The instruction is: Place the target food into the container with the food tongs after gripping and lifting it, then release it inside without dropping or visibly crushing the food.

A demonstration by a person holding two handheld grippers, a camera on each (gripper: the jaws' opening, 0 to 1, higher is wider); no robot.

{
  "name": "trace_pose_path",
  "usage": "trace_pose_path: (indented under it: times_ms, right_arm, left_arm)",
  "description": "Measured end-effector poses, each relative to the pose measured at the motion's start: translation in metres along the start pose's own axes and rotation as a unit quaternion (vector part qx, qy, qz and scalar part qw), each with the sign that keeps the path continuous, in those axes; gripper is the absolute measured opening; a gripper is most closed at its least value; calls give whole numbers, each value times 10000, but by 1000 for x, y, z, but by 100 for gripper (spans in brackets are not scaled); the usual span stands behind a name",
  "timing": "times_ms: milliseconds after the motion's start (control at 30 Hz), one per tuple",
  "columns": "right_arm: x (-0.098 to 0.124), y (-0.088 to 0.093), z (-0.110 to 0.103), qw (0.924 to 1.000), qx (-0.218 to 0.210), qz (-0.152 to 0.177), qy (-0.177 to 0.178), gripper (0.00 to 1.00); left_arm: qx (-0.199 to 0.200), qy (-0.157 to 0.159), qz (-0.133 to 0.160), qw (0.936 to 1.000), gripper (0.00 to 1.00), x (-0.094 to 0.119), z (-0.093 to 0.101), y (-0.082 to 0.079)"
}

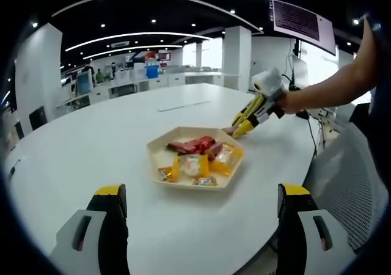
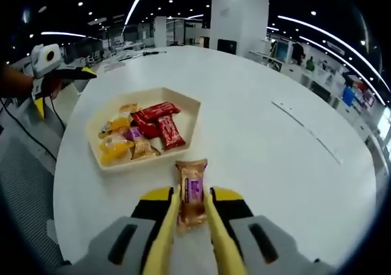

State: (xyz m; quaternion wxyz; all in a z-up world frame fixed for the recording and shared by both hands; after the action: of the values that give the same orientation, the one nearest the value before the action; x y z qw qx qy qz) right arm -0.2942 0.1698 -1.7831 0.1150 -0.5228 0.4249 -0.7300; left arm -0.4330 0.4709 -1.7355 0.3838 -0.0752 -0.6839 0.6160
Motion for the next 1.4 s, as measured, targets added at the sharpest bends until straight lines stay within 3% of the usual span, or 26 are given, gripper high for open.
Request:
trace_pose_path:
  times_ms: [300, 467, 533, 567, 833, 1400]
  right_arm:
    - [11, -11, 15, 9999, 14, -14, 163, 23]
    - [20, -27, 26, 9997, 10, 53, 235, 23]
    - [22, -33, 28, 9997, 7, 92, 211, 23]
    - [23, -37, 27, 9999, -53, 111, 17, 23]
    - [27, -56, 36, 9999, 95, 89, 81, 23]
    - [15, -94, 23, 9992, 297, 247, -59, 23]
  left_arm:
    - [18, 11, 66, 10000, 100, 1, 1, -2]
    - [9, 15, 67, 10000, 100, 1, 1, -2]
    - [-4, 22, 74, 10000, 100, 1, 1, -3]
    - [-2, 23, 82, 10000, 100, 1, 1, -3]
    - [-29, 26, 113, 9999, 100, 1, 1, -4]
    - [-64, 36, 83, 9999, 100, 0, 2, -3]
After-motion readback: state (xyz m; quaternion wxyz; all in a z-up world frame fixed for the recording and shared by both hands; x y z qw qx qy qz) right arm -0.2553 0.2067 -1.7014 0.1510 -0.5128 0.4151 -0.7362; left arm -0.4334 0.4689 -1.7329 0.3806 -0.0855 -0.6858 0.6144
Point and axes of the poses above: the point that each gripper's makers call its tool centre point, and the gripper's own axes: x roughly backward along the fingers, z roughly to its right, y roughly out of its underside, the point moved 6 cm from there along x, roughly backward along the fingers, and after that the axes turned 2 degrees about x, right-handed, at the moved point
